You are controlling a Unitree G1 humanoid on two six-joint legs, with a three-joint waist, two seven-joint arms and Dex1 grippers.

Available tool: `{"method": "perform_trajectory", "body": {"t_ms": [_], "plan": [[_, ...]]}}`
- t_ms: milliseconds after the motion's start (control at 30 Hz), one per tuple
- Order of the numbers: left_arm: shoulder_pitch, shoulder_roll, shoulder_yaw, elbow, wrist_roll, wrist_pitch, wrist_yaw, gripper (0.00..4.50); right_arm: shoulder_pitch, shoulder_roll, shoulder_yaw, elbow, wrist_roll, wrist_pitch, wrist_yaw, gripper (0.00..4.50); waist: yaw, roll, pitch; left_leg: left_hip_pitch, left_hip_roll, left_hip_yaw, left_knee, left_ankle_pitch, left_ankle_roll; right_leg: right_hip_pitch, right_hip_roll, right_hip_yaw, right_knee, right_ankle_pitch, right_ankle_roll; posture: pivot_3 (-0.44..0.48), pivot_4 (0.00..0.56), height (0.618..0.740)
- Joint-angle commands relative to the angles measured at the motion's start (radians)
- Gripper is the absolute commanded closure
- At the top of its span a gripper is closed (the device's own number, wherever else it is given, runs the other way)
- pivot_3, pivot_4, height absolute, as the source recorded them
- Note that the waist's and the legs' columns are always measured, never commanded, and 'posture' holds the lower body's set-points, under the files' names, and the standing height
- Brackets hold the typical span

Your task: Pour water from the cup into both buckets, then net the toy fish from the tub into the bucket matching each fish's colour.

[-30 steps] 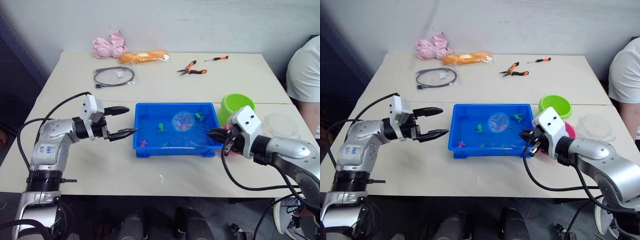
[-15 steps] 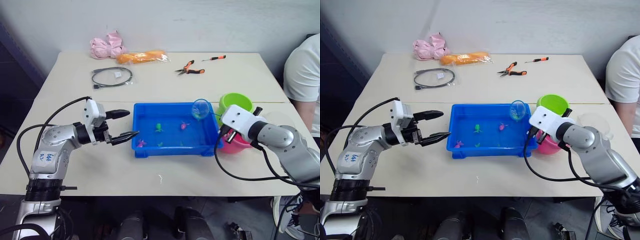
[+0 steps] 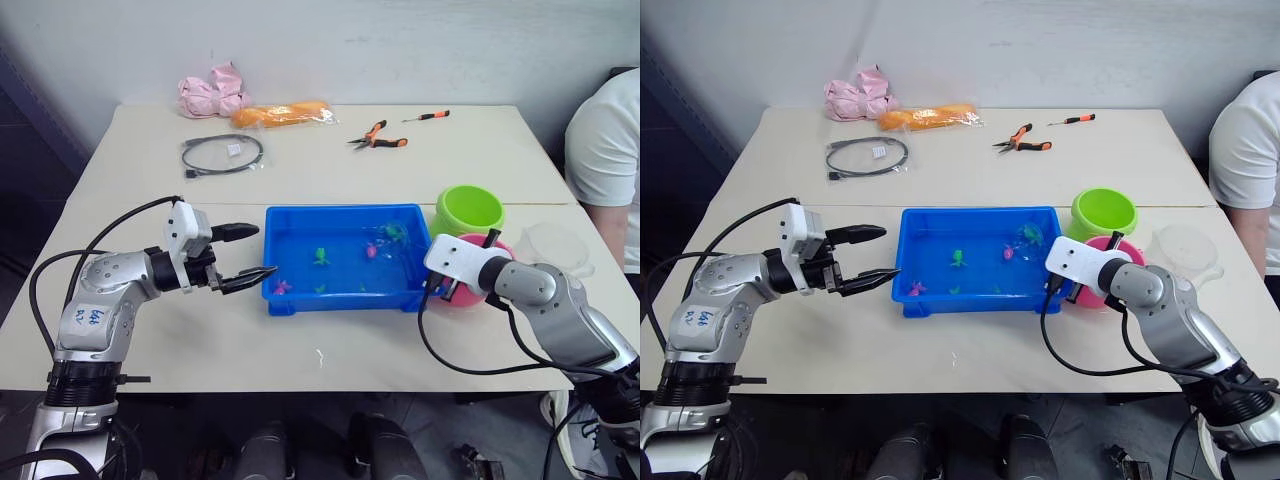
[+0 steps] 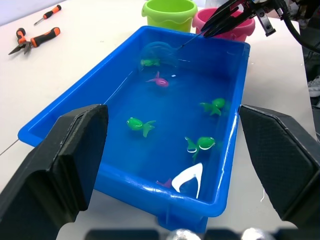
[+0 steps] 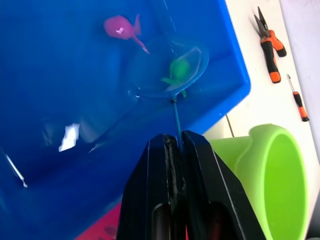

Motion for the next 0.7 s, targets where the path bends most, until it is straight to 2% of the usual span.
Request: {"method": "perform_trajectory", "body": {"t_ms": [33, 233, 433, 567, 700], "plan": [[0.013, 0.026, 0.029, -0.015, -0.016, -0.024, -0.022, 0.06, -0.005, 0.048, -0.033, -0.068, 0.033, 0.073, 0.041, 4.5, 0.0, 0.0, 0.0, 0.0, 0.0, 0.0, 0.0, 0.0, 0.0, 0.0, 0.0, 0.0, 0.0, 0.0, 0.0, 0.0, 0.15, 0.74], [0.005, 0.048, 0.037, 0.028, -0.014, -0.047, -0.056, 0.06, -0.026, 0.168, -0.111, -0.146, 0.189, 0.324, 0.099, 4.5, -0.001, 0.0, 0.0, 0.0, 0.001, 0.0, 0.0, 0.0, 0.0, 0.0, 0.0, 0.0, 0.001, 0.0, 0.0, 0.0, 0.15, 0.74], [-0.053, 0.059, 0.008, 0.082, 0.007, -0.073, -0.088, 0.06, -0.067, 0.196, -0.238, -0.153, 0.362, 0.47, 0.157, 4.5, 0.003, 0.0, 0.0, -0.001, -0.001, -0.001, 0.001, 0.0, 0.0, 0.0, 0.0, -0.002, 0.001, 0.0, 0.0, 0.0, 0.15, 0.74], [-0.047, 0.067, -0.002, 0.073, 0.007, -0.059, -0.1, 0.06, -0.028, 0.186, -0.351, -0.202, 0.448, 0.562, 0.15, 4.5, 0.001, 0.0, 0.0, -0.001, -0.001, -0.001, 0.0, -0.001, 0.001, 0.0, -0.001, -0.001, 0.0, 0.0, 0.0, 0.0, 0.15, 0.74], [-0.072, 0.031, -0.012, 0.064, -0.003, -0.055, -0.076, 0.06, 0.043, 0.154, -0.438, -0.257, 0.503, 0.581, 0.156, 4.5, 0.003, 0.0, 0.0, -0.001, -0.001, -0.002, 0.0, -0.001, 0.001, 0.0, -0.001, -0.001, 0.0, 0.0, 0.0, 0.0, 0.15, 0.74]]}}
